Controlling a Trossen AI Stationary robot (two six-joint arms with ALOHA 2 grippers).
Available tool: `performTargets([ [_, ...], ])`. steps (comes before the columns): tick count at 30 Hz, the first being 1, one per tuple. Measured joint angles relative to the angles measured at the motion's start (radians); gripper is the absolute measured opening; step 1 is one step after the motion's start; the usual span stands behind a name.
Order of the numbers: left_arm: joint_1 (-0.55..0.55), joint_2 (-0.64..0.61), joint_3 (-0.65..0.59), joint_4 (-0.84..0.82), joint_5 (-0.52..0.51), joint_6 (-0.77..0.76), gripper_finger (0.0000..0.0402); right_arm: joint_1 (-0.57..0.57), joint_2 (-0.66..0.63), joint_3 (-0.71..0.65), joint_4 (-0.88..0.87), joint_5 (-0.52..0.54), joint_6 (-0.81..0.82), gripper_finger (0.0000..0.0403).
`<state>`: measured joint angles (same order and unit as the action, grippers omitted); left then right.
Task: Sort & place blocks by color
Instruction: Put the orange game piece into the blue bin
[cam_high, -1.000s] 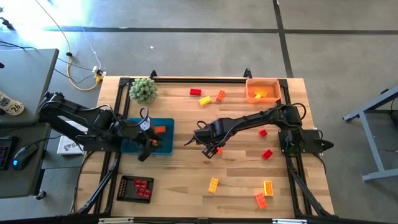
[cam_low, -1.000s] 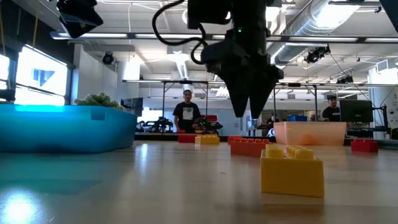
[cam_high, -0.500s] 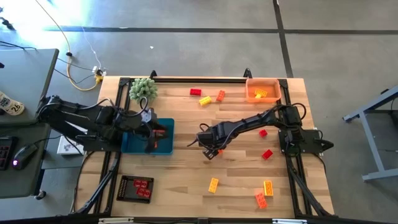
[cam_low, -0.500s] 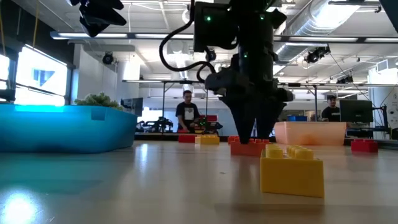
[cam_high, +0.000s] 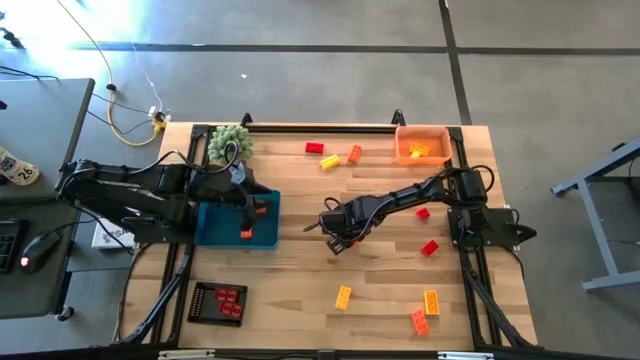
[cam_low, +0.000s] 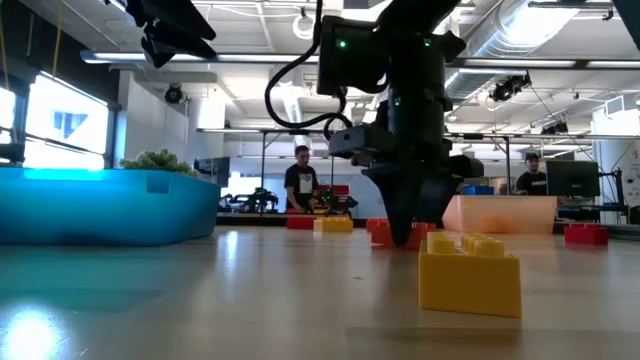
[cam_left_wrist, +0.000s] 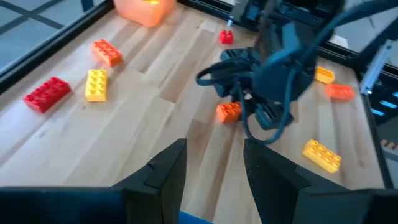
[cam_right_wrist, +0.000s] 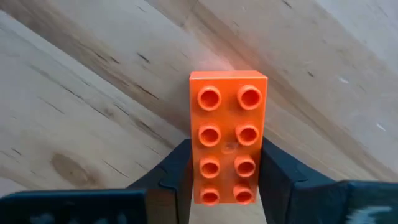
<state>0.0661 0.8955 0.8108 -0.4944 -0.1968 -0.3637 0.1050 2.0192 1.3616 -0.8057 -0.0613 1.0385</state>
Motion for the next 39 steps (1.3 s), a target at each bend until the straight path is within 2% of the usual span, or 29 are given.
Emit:
performTargets([
  [4, 0.035, 0.000, 0.000, 0.003, 0.032, 0.001, 0.0147, 0.000, 0.007, 0.030, 0.001, -0.023, 0.001, 0.0112],
  [9, 0.071, 0.000, 0.000, 0.038, 0.137, 0.072, 0.0147, 0.005, 0.008, 0.090, 0.054, -0.042, -0.028, 0.0112],
  [17, 0.133, 0.000, 0.000, 0.051, 0.259, 0.185, 0.0147, 0.023, 0.008, 0.242, 0.088, 0.046, -0.088, 0.0112],
  [23, 0.175, 0.000, 0.000, 0.059, 0.352, 0.202, 0.0147, 0.048, 0.007, 0.371, 0.084, 0.136, -0.137, 0.0112],
  [30, 0.235, 0.000, 0.000, 0.061, 0.412, 0.199, 0.0155, 0.068, 0.006, 0.517, -0.068, 0.236, -0.141, 0.0112],
  [35, 0.275, 0.000, 0.000, 0.072, 0.457, 0.192, 0.0183, 0.079, 0.006, 0.595, -0.190, 0.292, -0.115, 0.0112],
  [39, 0.293, 0.001, 0.000, 0.117, 0.460, 0.192, 0.0207, 0.081, 0.006, 0.641, -0.208, 0.320, -0.142, 0.0112],
])
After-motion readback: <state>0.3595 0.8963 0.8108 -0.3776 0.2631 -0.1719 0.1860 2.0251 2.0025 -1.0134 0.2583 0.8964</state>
